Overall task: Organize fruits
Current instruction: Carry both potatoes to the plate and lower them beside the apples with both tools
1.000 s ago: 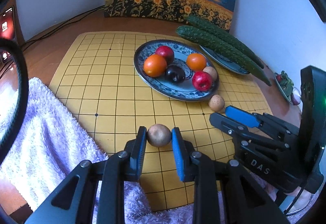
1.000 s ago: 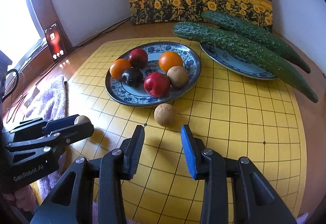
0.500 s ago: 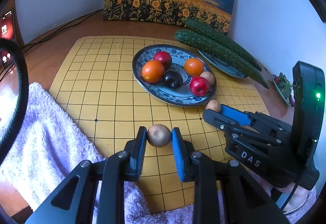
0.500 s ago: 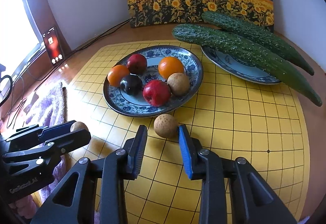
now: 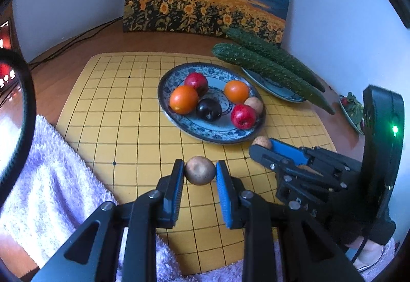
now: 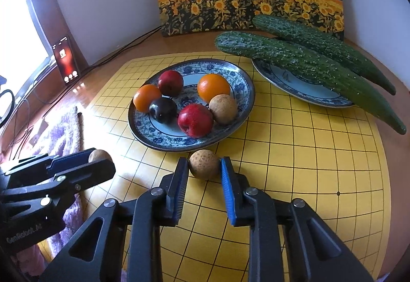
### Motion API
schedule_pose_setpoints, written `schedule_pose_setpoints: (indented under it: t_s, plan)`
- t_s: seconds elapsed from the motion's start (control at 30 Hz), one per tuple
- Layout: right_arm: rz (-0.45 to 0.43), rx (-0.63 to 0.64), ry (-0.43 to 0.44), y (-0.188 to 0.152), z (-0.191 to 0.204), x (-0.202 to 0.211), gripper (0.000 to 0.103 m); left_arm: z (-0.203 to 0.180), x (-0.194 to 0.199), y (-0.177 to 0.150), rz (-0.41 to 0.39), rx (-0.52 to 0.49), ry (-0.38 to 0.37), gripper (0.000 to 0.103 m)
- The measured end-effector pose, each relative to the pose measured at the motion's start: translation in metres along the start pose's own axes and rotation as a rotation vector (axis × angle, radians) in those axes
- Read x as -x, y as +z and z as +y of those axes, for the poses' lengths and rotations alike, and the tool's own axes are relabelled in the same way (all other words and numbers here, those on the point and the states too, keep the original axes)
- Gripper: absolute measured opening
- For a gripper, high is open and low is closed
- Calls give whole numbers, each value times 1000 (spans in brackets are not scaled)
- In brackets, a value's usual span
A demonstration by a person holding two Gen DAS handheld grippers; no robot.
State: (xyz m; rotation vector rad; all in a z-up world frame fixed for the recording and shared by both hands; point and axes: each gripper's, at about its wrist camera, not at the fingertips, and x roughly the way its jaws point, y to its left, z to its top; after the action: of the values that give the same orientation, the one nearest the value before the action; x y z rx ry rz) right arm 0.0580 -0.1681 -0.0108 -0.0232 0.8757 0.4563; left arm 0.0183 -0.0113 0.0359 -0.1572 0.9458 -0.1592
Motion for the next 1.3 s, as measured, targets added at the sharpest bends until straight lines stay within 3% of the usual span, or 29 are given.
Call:
schedule_pose_setpoints:
  t_s: [0.5, 1.3]
  plan:
    - [-45, 8, 22, 14, 0, 13, 27, -7, -25, 31, -9, -33, -49, 26]
    - [-54, 14, 25, 24, -5, -1, 27, -4, -44, 38, -18, -38, -35, 26]
